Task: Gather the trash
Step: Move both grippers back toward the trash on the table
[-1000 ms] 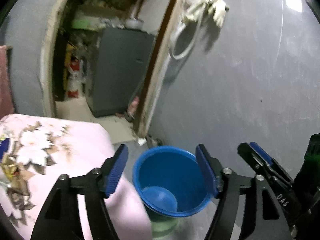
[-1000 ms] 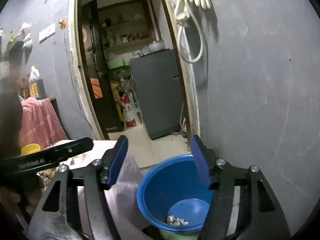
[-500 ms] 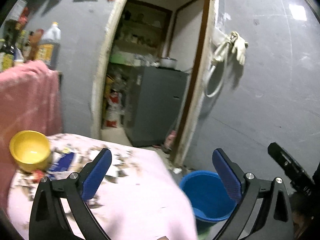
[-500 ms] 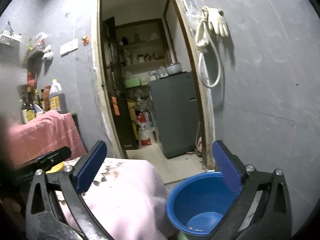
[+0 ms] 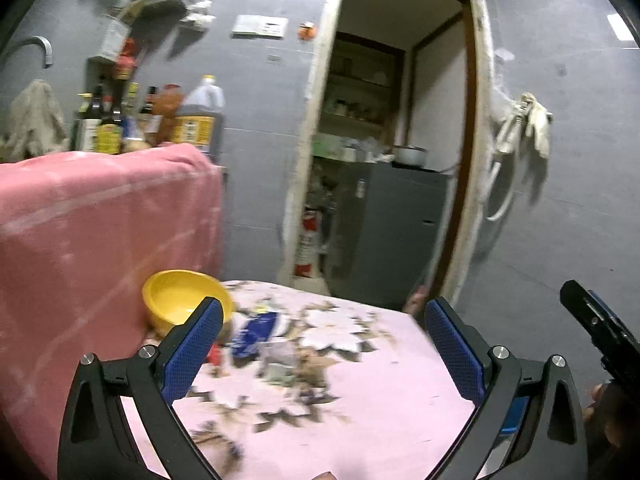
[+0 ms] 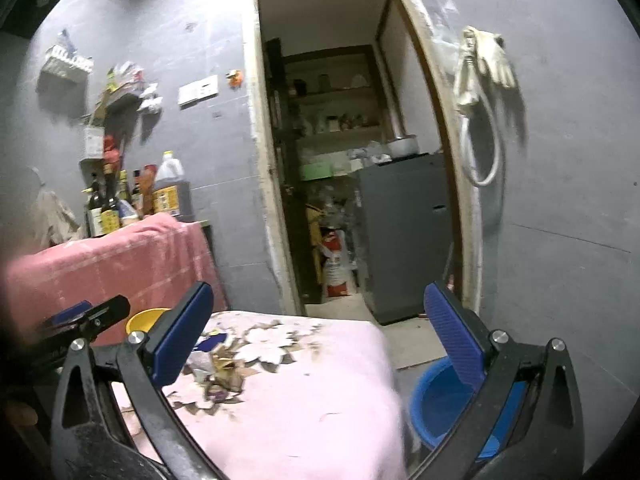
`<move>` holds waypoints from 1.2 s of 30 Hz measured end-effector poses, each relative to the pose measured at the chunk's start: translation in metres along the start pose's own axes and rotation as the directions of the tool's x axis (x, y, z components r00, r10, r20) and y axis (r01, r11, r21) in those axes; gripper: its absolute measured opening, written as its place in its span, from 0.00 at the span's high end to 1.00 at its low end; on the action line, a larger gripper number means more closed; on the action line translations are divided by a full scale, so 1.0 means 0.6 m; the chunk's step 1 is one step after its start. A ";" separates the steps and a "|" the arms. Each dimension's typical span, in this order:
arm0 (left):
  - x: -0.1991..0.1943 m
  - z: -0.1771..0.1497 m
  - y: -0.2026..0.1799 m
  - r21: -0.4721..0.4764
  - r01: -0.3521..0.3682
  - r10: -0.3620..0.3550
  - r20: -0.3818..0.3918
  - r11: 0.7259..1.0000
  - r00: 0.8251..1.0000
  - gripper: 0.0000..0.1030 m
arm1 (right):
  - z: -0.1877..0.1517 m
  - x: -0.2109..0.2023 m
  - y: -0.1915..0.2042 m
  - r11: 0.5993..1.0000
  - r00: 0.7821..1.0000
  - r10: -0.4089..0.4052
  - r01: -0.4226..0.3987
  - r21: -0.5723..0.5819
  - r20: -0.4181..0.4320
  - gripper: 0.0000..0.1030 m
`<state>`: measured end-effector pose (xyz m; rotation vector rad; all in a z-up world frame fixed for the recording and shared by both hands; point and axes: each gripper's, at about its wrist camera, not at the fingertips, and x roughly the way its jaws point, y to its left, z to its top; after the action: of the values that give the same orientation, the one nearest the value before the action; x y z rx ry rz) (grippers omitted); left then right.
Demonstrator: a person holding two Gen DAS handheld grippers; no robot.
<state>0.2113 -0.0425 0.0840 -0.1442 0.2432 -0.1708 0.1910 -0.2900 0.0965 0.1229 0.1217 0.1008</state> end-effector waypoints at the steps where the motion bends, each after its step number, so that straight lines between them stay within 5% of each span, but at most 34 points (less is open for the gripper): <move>1: -0.004 -0.003 0.012 -0.005 -0.015 0.015 0.003 1.000 1.000 0.04 | -0.003 0.002 0.008 1.000 1.000 0.010 -0.010 -0.005 0.000 0.00; 13: -0.014 -0.049 0.123 -0.011 -0.206 0.206 -0.027 0.978 0.978 0.04 | -0.050 0.062 0.102 0.989 0.987 0.143 -0.146 -0.037 -0.079 0.00; 29: 0.099 -0.104 0.172 0.010 -0.243 0.239 -0.231 0.970 0.943 0.04 | -0.134 0.182 0.140 0.974 0.942 0.186 -0.213 -0.071 -0.279 0.00; 36: 0.155 -0.117 0.185 0.024 -0.241 0.237 -0.303 0.970 0.923 0.09 | -0.172 0.244 0.134 0.971 0.889 0.183 -0.230 -0.064 -0.419 0.00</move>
<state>0.2995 0.0402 -0.0224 -0.0995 0.5671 0.0543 0.3148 -0.1829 -0.0115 -0.0010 0.5250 0.3481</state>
